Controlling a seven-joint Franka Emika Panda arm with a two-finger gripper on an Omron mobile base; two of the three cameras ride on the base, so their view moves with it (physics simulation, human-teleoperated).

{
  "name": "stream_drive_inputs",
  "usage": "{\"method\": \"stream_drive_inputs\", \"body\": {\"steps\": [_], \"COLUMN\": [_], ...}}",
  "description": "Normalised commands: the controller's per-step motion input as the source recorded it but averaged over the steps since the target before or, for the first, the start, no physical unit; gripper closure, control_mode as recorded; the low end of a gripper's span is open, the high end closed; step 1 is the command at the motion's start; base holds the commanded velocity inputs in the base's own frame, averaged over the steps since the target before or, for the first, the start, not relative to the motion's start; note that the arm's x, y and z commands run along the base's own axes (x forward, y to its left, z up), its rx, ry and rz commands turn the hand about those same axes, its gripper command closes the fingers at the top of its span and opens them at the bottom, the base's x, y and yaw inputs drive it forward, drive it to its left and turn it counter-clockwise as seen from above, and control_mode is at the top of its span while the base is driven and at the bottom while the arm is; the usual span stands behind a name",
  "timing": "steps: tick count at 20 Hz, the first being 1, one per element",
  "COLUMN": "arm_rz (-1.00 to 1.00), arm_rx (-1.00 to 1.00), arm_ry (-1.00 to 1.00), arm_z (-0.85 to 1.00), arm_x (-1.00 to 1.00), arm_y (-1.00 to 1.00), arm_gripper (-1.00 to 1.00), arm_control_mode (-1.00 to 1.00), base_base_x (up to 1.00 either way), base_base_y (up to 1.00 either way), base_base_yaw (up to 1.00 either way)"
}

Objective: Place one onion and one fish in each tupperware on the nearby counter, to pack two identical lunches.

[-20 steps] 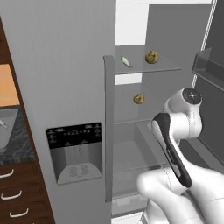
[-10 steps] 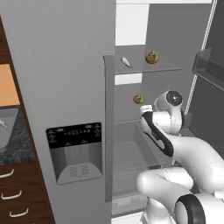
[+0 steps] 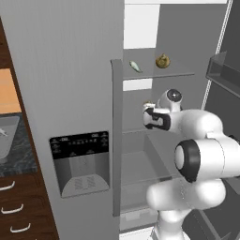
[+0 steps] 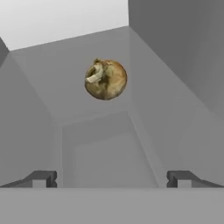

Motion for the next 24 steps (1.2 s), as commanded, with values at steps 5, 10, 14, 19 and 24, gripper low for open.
{"method": "stream_drive_inputs", "body": {"steps": [5,10,14,19,24], "arm_rz": [0.0,0.0,-0.02,-0.05,-0.03], "arm_rx": [0.05,0.0,0.0,0.0,0.0], "arm_ry": [0.02,0.0,0.0,0.0,0.0], "arm_z": [-0.2,-0.33,-0.29,-0.31,-0.35], "arm_x": [0.86,0.86,0.85,0.67,0.63], "arm_y": [0.0,0.0,-0.03,-0.21,-0.03], "arm_gripper": [-1.0,-1.0,-1.0,-1.0,-1.0], "arm_control_mode": [-1.0,-1.0,-1.0,-1.0,-1.0], "base_base_x": [0.0,0.0,0.0,0.0,0.0], "base_base_y": [0.0,0.0,0.0,0.0,0.0], "base_base_yaw": [0.0,0.0,0.0,0.0,0.0]}}
